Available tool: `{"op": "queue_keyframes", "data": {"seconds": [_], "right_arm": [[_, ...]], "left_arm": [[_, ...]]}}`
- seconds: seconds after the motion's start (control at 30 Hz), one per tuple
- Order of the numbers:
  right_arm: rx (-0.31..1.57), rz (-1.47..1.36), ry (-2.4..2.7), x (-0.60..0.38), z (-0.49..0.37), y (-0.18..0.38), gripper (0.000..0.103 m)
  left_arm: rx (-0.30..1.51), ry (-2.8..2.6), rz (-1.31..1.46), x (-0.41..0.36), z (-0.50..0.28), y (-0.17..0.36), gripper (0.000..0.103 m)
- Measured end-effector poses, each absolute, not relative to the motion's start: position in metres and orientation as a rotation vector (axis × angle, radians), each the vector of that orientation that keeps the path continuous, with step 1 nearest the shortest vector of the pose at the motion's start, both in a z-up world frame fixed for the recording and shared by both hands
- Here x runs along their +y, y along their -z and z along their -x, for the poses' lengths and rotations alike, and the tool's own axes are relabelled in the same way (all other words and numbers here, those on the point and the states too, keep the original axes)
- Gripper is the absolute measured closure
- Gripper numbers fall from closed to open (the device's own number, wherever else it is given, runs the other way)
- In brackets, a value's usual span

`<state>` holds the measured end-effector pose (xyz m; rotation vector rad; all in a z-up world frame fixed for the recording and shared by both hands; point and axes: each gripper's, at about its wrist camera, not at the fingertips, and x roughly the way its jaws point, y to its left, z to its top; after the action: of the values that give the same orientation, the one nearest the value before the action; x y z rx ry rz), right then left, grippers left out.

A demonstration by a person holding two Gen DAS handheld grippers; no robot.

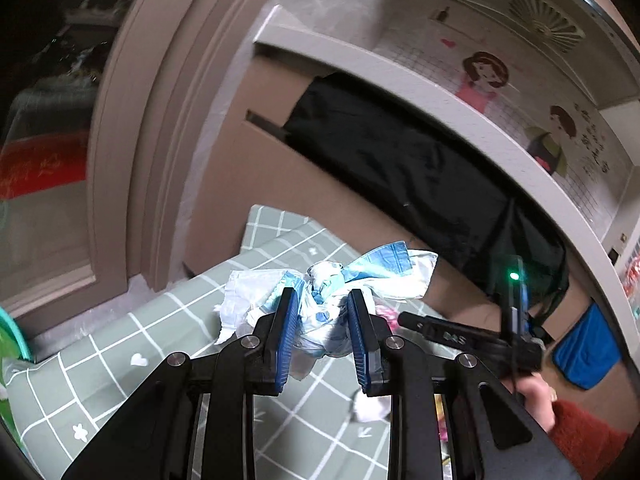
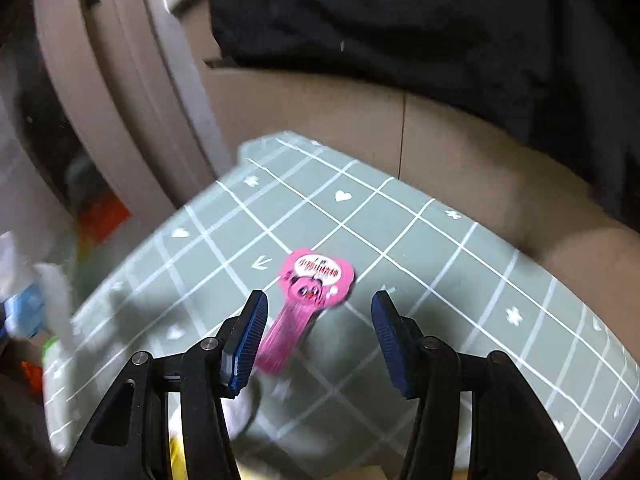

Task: Collect trash
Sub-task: 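Grasp the pink lollipop with the right gripper, then carry the tissue and lollipop over the bin with both grippers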

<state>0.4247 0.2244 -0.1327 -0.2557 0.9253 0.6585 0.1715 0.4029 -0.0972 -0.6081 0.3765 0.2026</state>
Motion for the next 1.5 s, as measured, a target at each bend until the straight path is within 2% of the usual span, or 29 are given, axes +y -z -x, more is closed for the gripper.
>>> {"op": "queue_keyframes", "data": {"seconds": [0.2,0.4,0.67,0.97,1.27,1.5], "right_arm": [[0.987,0.294,-0.634,0.249,-0.443,0.157,0.051],[0.931,0.420,-0.648,0.253,-0.428,0.153,0.054],[0.791,0.318,-0.721,0.187,-0.390,0.069,0.054],[0.558,0.272,-0.668,0.090,-0.337,-0.020,0.054],[0.405,0.211,-0.569,-0.019,-0.294,-0.069,0.054],[0.341,0.164,-0.487,-0.090,-0.272,-0.081,0.054]], "left_arm": [[0.400,-0.208,0.642,0.419,-0.176,0.115,0.077],[0.406,-0.200,0.639,0.416,-0.180,0.117,0.077],[0.356,-0.153,0.590,0.385,-0.182,0.082,0.077],[0.281,-0.050,0.436,0.301,-0.187,0.011,0.077],[0.247,0.050,0.289,0.202,-0.200,-0.040,0.077],[0.238,0.124,0.205,0.129,-0.209,-0.061,0.077]]}}
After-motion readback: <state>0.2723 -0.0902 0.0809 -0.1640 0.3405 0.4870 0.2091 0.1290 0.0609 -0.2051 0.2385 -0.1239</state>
